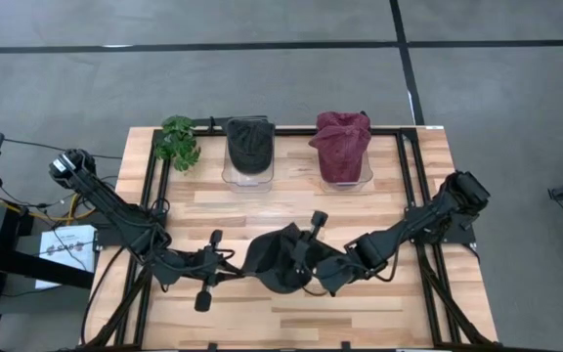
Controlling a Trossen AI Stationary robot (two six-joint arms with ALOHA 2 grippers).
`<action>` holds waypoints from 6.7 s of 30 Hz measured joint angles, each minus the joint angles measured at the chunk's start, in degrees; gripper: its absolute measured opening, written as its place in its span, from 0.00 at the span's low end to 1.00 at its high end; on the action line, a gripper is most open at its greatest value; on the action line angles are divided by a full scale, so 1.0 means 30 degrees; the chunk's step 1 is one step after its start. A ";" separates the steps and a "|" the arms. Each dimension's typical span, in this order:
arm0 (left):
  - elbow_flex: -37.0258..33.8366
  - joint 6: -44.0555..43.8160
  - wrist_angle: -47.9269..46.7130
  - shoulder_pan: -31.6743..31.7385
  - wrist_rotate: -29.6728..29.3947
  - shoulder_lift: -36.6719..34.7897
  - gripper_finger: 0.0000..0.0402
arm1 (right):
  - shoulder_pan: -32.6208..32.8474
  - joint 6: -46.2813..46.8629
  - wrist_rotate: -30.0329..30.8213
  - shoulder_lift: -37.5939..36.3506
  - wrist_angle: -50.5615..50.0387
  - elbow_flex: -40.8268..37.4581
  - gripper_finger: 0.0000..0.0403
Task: Pick & Place hat
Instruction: Put the black cap into the left transparent bin
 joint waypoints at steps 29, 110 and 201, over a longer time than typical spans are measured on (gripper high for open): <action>0.0000 0.2013 0.1670 0.0070 0.2389 0.0000 0.03 | 0.0094 -0.3765 -0.1226 0.0000 0.1596 0.0000 0.00; 0.0000 0.2269 0.1291 -0.5226 0.1769 -0.2375 0.04 | 0.4283 -0.7691 -0.9171 -0.2171 -0.0444 0.0007 0.16; 0.0000 0.5233 0.2850 -0.2509 0.0955 -0.2390 0.36 | 0.0293 -1.2492 -1.6635 -0.2178 -0.2028 0.0007 0.00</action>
